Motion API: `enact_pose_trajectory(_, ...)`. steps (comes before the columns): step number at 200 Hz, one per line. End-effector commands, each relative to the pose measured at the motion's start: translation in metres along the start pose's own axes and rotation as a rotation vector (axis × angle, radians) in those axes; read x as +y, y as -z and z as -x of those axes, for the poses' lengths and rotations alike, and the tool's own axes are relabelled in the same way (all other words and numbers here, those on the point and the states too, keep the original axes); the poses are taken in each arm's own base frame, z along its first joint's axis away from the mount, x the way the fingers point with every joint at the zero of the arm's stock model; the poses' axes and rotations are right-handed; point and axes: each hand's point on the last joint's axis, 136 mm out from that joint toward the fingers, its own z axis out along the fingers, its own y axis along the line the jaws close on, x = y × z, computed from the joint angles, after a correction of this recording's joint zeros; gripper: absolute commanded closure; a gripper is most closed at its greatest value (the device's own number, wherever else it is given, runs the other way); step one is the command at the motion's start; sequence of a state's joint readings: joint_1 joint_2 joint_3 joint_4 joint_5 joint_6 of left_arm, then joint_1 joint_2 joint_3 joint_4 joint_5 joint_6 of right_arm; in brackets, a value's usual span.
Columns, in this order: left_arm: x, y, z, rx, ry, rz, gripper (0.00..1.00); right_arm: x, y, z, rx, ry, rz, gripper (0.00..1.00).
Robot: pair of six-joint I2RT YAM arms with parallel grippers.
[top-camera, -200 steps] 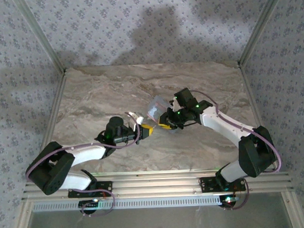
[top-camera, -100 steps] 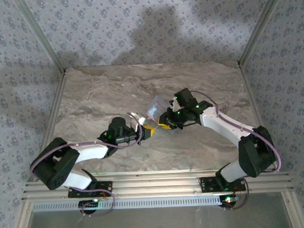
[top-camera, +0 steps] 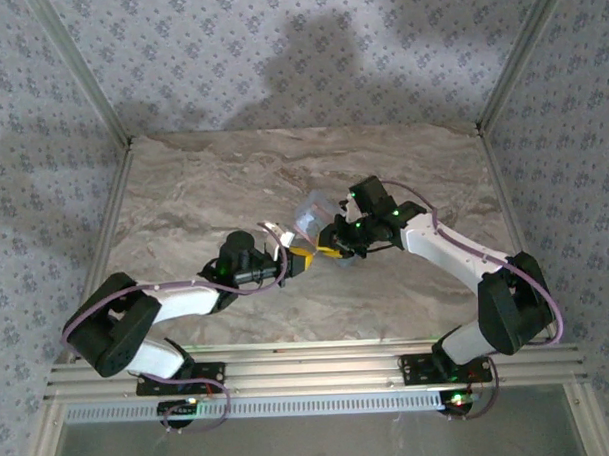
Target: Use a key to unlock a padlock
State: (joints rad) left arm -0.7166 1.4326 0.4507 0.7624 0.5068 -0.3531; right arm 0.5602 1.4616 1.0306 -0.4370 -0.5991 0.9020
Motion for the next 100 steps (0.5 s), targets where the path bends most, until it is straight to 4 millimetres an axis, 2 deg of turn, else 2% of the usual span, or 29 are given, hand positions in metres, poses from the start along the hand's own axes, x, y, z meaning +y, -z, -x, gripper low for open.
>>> enact_pose_trajectory(1, -0.008, -0.007, 0.019, -0.044, -0.027, -0.028, 1.00, 0.019, 0.009, -0.001, -0.015, 0.047, 0.071, 1.00)
enact_pose_trajectory(100, -0.008, -0.009, 0.031, -0.090, -0.018, -0.032, 1.00, 0.017, 0.006, -0.003, -0.003, 0.045, 0.075, 1.00)
